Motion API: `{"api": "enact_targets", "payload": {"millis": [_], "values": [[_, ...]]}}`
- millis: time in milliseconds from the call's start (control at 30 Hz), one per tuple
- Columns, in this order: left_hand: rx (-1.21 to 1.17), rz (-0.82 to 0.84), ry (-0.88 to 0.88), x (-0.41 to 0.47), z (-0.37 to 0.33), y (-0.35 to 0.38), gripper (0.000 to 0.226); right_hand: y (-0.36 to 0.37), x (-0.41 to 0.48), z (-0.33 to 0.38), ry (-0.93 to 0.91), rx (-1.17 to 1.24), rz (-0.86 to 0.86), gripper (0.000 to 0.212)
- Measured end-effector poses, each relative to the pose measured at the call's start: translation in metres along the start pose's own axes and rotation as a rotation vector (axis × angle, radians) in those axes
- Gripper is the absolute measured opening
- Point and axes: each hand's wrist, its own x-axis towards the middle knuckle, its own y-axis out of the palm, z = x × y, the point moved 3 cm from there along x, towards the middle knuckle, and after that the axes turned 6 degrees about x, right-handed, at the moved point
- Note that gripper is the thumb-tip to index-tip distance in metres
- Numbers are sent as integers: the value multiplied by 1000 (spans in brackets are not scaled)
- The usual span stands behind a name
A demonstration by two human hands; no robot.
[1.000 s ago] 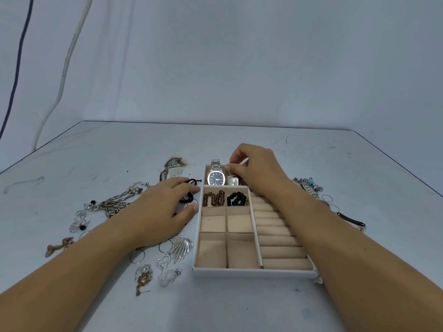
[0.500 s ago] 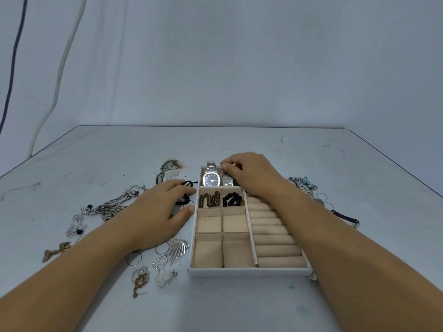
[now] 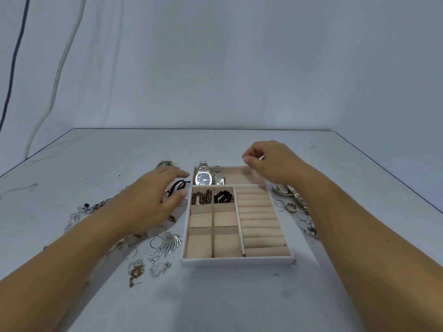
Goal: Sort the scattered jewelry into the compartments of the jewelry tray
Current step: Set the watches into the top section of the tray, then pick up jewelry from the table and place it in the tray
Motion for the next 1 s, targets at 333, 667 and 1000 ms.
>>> {"api": "enact_targets", "payload": {"millis": [333,667,1000], "values": [[-46,56,191,5,-84,9,45,-52,-41,-60,100,-209,58,15],[-27,76,123,10,-115,43,54,-36,-41,-81,84,-169,115,23],[-77,45,82,8,-110,50,49,-37,-44,-80,132,-213,147,25]]}}
